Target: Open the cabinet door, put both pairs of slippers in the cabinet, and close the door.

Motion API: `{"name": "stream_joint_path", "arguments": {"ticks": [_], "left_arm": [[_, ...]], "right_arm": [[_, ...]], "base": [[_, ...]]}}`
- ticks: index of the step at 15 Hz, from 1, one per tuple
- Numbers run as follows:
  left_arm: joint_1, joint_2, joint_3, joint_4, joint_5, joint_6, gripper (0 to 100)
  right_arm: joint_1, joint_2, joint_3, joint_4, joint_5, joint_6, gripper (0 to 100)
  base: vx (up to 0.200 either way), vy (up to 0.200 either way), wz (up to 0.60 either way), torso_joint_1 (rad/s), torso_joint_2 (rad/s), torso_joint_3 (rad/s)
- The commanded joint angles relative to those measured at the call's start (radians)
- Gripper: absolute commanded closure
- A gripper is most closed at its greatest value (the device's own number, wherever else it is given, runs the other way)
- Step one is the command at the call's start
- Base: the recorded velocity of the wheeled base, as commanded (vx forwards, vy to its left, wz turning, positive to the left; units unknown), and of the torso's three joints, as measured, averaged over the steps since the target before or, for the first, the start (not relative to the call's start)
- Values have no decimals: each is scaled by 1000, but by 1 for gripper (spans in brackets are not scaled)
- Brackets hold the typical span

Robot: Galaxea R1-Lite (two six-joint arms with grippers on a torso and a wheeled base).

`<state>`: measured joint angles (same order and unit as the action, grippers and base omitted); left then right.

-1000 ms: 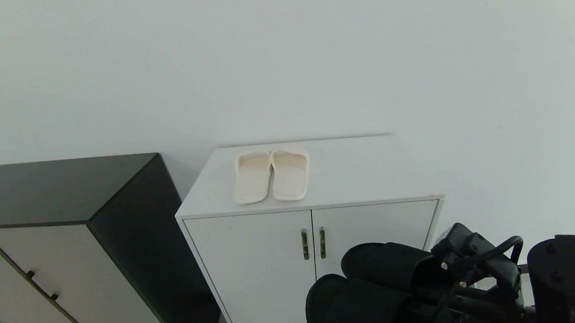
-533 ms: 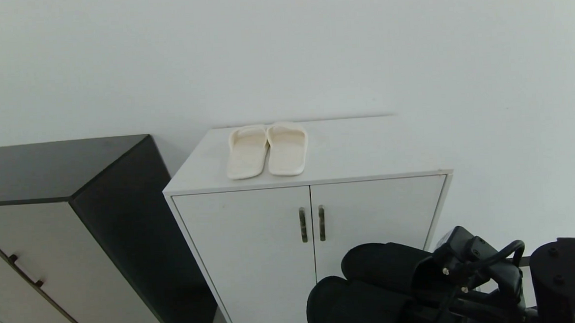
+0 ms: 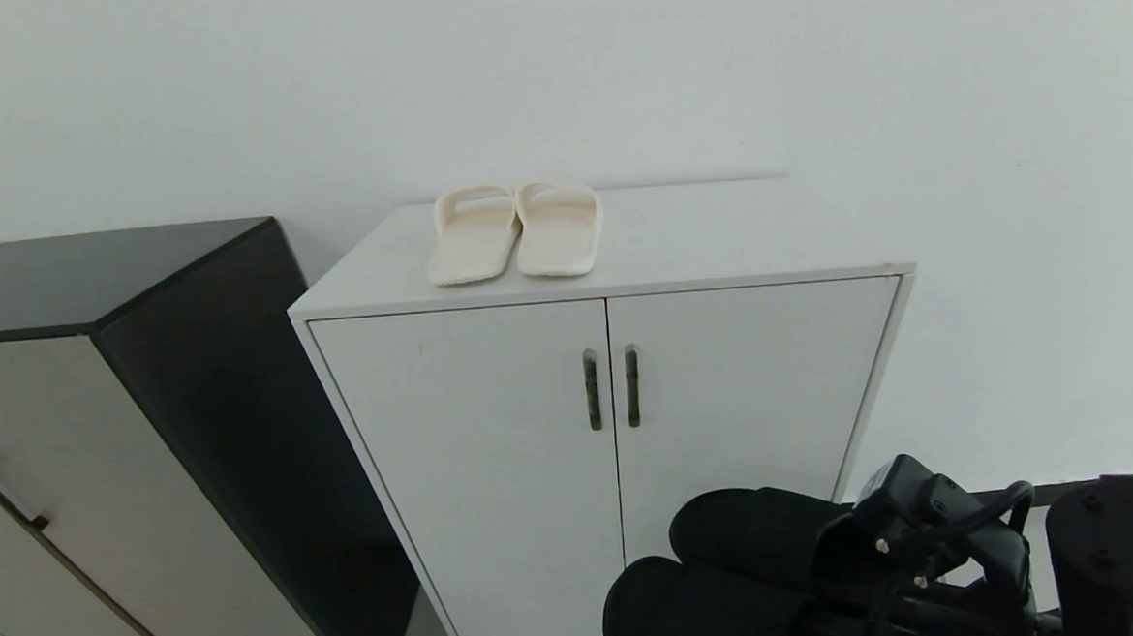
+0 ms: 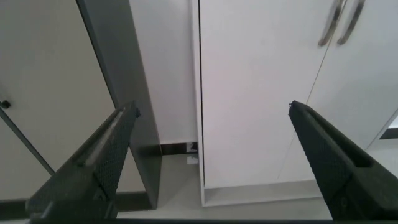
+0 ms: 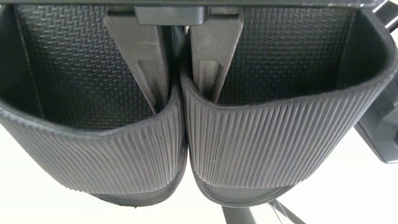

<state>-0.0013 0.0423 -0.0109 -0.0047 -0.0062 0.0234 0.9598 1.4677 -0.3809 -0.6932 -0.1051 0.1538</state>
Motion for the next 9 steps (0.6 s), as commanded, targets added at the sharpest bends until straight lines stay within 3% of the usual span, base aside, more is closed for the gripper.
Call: {"name": "stream_joint_path", "arguments": {"ticks": [1, 2, 3, 4, 7, 9], "left_arm": [[-2, 134, -118, -9, -5, -74, 0], [-16, 243, -169, -18, -41, -106, 0], [-45, 315, -173, -44, -112, -106, 0], [-59, 344, -173, -60, -143, -106, 0], [-134, 582, -190, -239, -347, -105, 0], [-190, 768, -230, -325, -400, -111, 0]], "right_arm": [[0, 6, 5, 0, 1, 1, 100], [0, 10, 8, 0, 16, 1, 100], [0, 8, 8, 0, 24, 1, 100], [0, 8, 10, -2, 24, 1, 100], [-12, 2, 17, -29, 30, 4, 100], [-12, 10, 19, -35, 41, 1, 100]], "base": [[0, 0, 0, -163, 486, 315], [0, 0, 0, -154, 491, 325], [0, 0, 0, -149, 486, 334], [0, 0, 0, -134, 476, 330], [0, 0, 0, -121, 463, 334], [0, 0, 0, -88, 452, 359]]}}
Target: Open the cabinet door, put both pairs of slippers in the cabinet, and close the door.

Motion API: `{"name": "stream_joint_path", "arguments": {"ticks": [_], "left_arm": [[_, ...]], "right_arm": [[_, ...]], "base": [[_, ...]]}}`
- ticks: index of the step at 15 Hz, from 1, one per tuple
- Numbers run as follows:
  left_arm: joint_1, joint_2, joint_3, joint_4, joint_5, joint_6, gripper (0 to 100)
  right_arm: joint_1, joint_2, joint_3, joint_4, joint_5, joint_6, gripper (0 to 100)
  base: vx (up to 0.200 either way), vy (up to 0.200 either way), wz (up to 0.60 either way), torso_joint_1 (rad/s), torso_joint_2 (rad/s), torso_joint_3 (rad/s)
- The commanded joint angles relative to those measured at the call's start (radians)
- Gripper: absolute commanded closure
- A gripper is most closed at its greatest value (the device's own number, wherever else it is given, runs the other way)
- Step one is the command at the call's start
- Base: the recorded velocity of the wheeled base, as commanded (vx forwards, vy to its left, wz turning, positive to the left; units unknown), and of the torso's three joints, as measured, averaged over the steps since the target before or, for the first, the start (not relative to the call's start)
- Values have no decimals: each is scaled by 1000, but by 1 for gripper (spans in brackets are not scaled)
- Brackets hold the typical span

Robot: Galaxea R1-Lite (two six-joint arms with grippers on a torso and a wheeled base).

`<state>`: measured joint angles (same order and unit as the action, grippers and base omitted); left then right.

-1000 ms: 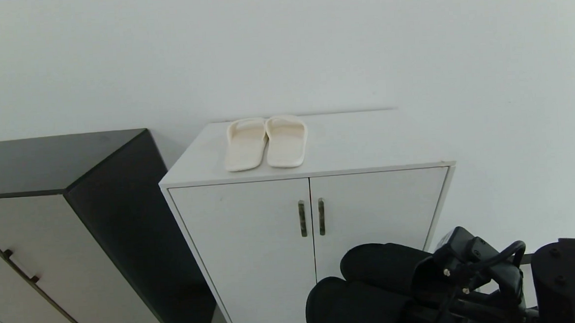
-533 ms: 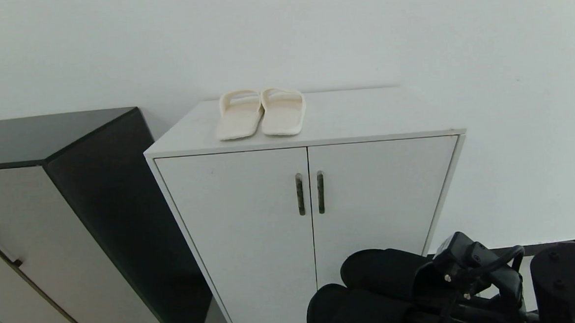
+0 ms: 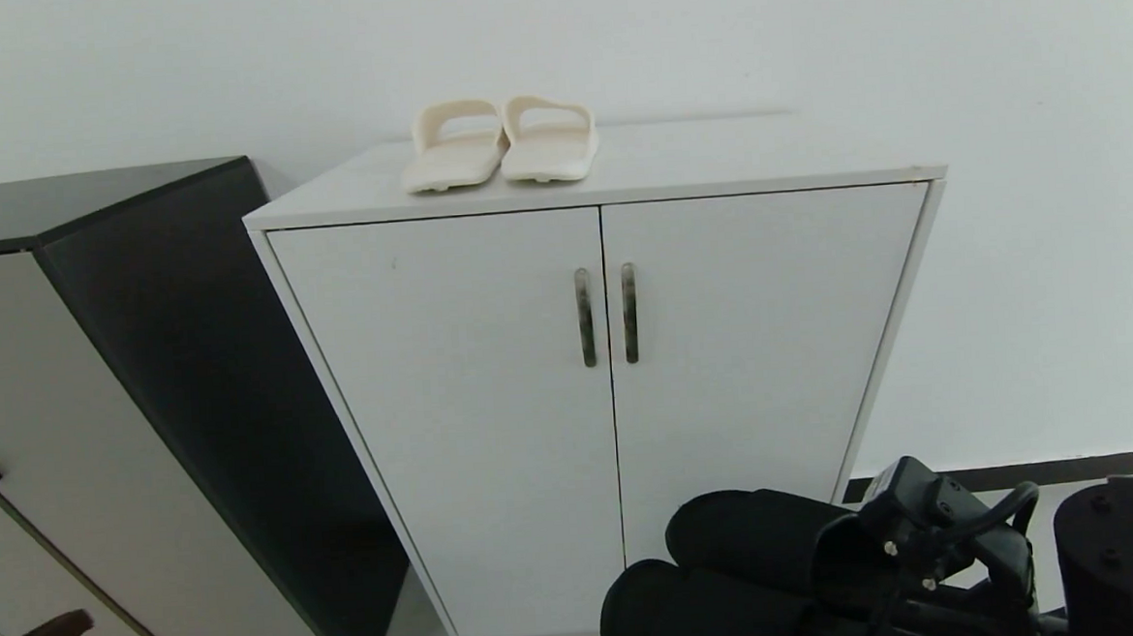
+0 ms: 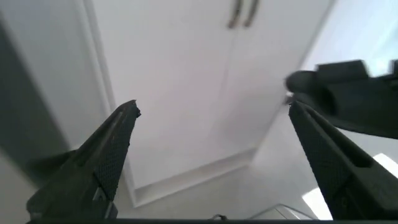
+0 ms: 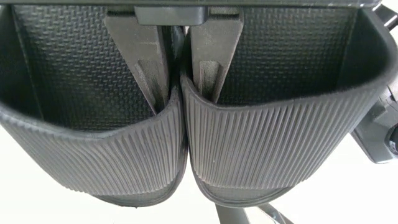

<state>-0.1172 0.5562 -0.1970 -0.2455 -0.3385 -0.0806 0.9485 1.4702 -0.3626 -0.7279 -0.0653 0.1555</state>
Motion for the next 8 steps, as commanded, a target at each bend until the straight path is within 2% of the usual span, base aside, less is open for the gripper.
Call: {"name": "stream_joint_path", "arguments": {"ticks": [1, 3, 4, 6, 8], "left_arm": [[-131, 370, -61, -155, -68, -13, 0], [-225, 657, -94, -457, -62, -16, 0], [-272, 745, -111, -563, -42, -21, 0], [-354, 804, -180, -612, -19, -33, 0], [-403, 800, -252, -607, -19, -42, 0]], "right_arm": [[-1, 7, 4, 1, 2, -2, 100], [-1, 5, 4, -1, 1, -5, 100], [-1, 5, 4, -1, 1, -4, 100], [-1, 10, 4, -1, 1, -5, 100], [-2, 16, 4, -1, 1, -5, 100]], "base": [[0, 0, 0, -71, 452, 369], [0, 0, 0, -34, 447, 381], [0, 0, 0, -36, 432, 398], [0, 0, 0, -19, 288, 276], [0, 0, 0, 5, 97, 71]]}}
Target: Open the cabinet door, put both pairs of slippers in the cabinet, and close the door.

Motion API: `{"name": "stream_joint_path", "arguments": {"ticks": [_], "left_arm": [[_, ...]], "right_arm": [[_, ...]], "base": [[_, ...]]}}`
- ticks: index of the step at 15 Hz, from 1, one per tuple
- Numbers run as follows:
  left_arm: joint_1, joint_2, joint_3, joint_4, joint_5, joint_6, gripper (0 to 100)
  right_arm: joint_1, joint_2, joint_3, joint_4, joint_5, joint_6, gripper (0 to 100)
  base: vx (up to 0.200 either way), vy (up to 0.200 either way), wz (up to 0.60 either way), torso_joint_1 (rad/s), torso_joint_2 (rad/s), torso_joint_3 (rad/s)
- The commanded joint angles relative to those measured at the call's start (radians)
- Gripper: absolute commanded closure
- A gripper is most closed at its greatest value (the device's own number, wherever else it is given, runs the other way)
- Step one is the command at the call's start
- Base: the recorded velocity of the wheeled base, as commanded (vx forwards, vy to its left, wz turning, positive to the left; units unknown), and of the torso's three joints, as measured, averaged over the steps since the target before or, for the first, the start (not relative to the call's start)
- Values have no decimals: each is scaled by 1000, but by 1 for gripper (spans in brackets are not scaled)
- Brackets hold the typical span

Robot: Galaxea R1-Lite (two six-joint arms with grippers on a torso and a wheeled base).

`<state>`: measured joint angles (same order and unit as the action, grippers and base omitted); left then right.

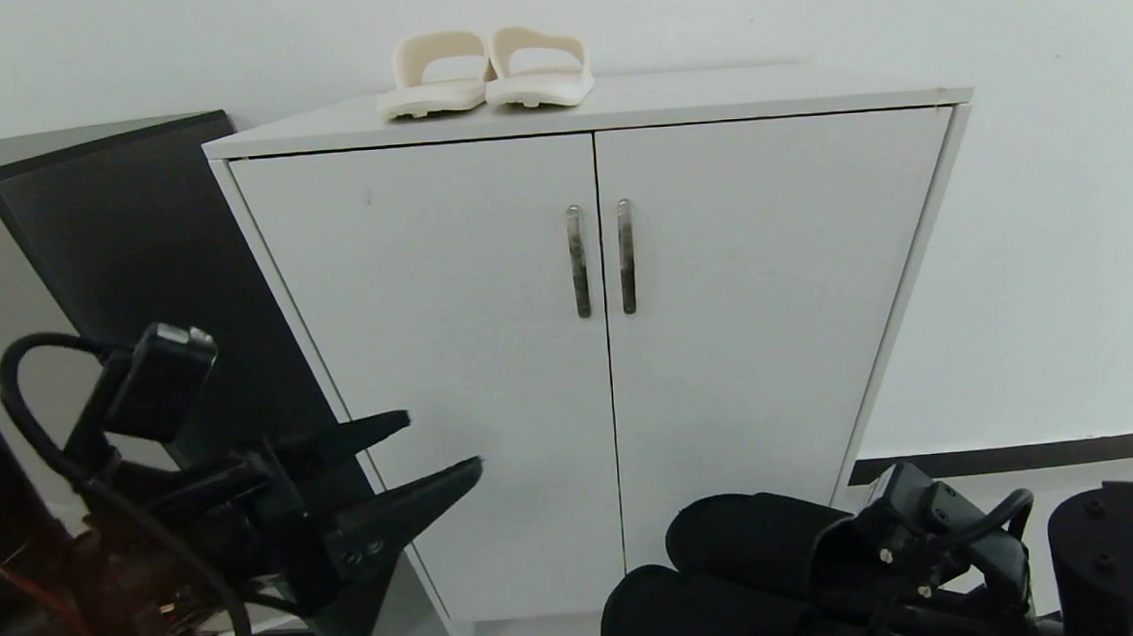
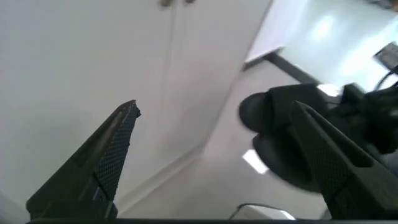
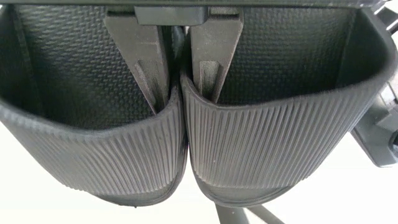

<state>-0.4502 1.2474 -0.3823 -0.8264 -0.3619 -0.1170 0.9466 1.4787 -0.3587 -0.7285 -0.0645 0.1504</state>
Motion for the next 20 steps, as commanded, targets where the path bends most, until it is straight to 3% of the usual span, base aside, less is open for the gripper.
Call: {"name": "stream_joint_path", "arguments": {"ticks": [1, 3, 6, 8, 14, 17, 20], "left_arm": [[-94, 107, -86, -27, 4, -38, 0], [-123, 112, -95, -28, -3, -95, 0], [-150, 119, -104, -28, -5, -98, 0], [-186, 158, -155, -20, -2, -98, 0], [-219, 230, -260, -7, -3, -96, 0], [-257, 287, -460, 194, -28, -98, 0], [-257, 397, -610, 213, -92, -142, 0]], "right_arm": [[0, 17, 1, 0, 0, 0, 100], [0, 20, 1, 0, 0, 0, 100], [1, 26, 1, 0, 2, 0, 100], [14, 29, -2, 0, 0, -6, 100], [26, -6, 4, 0, -3, -26, 100], [26, -8, 4, 0, -5, -26, 100], [26, 8, 3, 0, -5, -26, 100]], "base": [[0, 0, 0, 7, 51, 27], [0, 0, 0, 0, 0, 0], [0, 0, 0, 0, 0, 0], [0, 0, 0, 0, 0, 0], [0, 0, 0, 0, 0, 0], [0, 0, 0, 0, 0, 0], [0, 0, 0, 0, 0, 0]]}}
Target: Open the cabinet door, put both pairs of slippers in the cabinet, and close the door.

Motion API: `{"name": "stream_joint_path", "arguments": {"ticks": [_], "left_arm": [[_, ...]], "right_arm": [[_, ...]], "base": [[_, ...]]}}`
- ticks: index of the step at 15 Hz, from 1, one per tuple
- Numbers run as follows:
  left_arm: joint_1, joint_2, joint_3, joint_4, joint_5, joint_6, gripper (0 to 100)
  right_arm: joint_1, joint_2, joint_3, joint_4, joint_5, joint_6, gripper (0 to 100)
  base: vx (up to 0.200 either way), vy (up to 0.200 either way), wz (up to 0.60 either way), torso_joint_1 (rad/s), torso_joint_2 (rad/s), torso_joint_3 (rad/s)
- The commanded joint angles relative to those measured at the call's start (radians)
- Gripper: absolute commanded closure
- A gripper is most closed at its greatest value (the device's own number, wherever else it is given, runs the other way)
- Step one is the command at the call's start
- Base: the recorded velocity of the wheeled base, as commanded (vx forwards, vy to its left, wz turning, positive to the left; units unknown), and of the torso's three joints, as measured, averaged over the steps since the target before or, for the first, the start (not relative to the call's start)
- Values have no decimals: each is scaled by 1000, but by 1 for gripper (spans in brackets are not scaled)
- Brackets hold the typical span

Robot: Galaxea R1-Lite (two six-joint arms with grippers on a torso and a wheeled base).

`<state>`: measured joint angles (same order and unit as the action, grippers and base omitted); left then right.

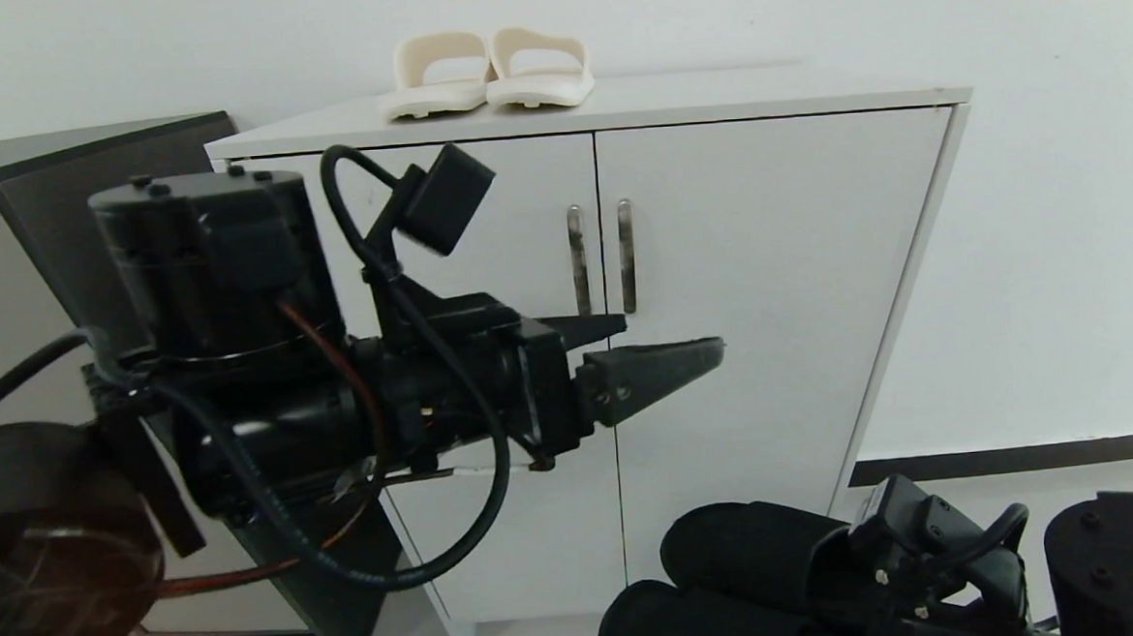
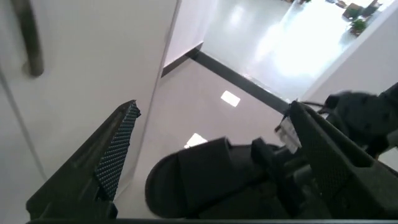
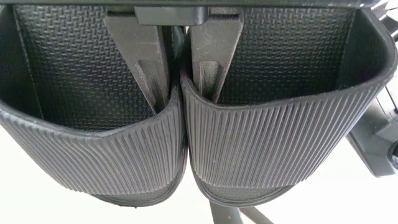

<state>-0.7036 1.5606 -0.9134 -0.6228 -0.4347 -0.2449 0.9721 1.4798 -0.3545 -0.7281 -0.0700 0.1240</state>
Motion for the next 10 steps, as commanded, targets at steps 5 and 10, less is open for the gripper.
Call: {"name": "stream_joint_path", "arguments": {"ticks": [5, 10], "left_arm": [[7, 222, -239, -3, -99, -67, 0], [93, 242, -294, 8, -118, -108, 0]], "right_arm": [[-1, 25, 0, -1, -4, 0, 100], [-1, 39, 0, -1, -4, -1, 100]], "base": [[0, 0, 0, 0, 0, 0], [0, 0, 0, 0, 0, 0]]}}
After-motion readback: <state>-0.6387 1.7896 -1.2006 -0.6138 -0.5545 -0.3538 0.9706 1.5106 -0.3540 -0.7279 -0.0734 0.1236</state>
